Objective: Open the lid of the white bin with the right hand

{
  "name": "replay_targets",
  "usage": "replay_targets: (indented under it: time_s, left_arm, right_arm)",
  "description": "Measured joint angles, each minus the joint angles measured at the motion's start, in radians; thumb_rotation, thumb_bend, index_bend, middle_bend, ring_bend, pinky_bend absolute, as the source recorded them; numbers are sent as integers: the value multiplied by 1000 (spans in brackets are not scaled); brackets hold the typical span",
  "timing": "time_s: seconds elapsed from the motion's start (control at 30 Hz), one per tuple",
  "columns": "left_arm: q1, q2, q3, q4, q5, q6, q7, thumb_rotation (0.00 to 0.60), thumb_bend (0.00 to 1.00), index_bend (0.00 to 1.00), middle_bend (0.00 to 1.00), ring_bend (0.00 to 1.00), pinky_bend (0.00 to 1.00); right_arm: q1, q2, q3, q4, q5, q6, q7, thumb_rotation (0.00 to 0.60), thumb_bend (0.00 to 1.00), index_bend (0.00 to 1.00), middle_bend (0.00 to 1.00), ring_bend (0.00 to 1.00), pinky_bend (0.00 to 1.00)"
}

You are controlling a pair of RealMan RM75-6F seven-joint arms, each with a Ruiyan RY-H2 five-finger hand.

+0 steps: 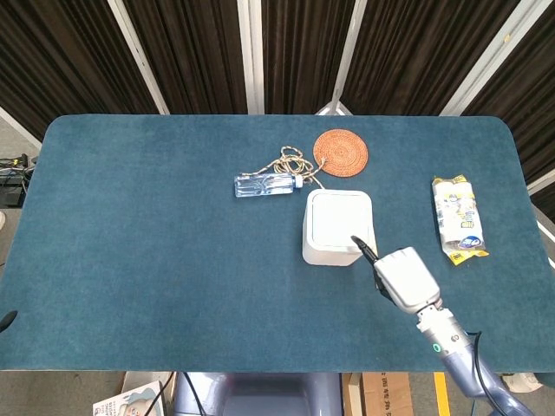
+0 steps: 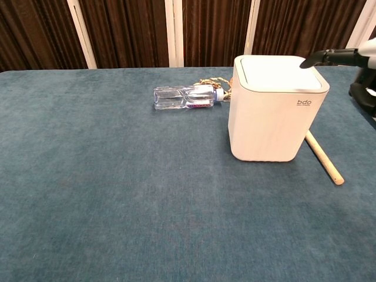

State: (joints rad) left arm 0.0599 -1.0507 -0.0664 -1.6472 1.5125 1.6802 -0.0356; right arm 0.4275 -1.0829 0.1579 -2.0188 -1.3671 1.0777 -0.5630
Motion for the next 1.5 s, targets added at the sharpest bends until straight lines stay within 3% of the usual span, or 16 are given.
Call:
replay_targets:
  time_s: [0.6,1.1,1.27,1.33,1.4,1.5]
  left_arm:
    - [0,2,-1,0,-1,-2,-7,600,164,178,45,0,0]
    - [0,3,-2,2,-2,-4,-12,600,164,179,45,0,0]
    - [2,3,-2,2,-1,-1,-15,600,164,179,45,0,0]
    - [3,3,-2,3,-2,0,-17,600,164,179,45,0,0]
    - [3,3,-3,4,-3,1,-18,600,164,179,45,0,0]
    - [2,3,-3,4,-4,-2,-17,600,164,179,45,0,0]
  right_arm:
    - [48,-15,-15,-32,110,-5,-103,600,806,172,851,871,725]
    - [71,-24,-32,-30,153,9,-131,600,806,325,851,870,726]
    - [70,-24,-32,-36,138,36,-120,600,806,201,849,857,755]
    - [61,-28,-26,-34,111,68,-89,600,793,150,781,788,769]
    - [45,-36,-19,-26,70,115,-33,600,727,120,578,640,765]
    - [14,-47,-11,1,-2,197,72,600,620,101,366,481,745]
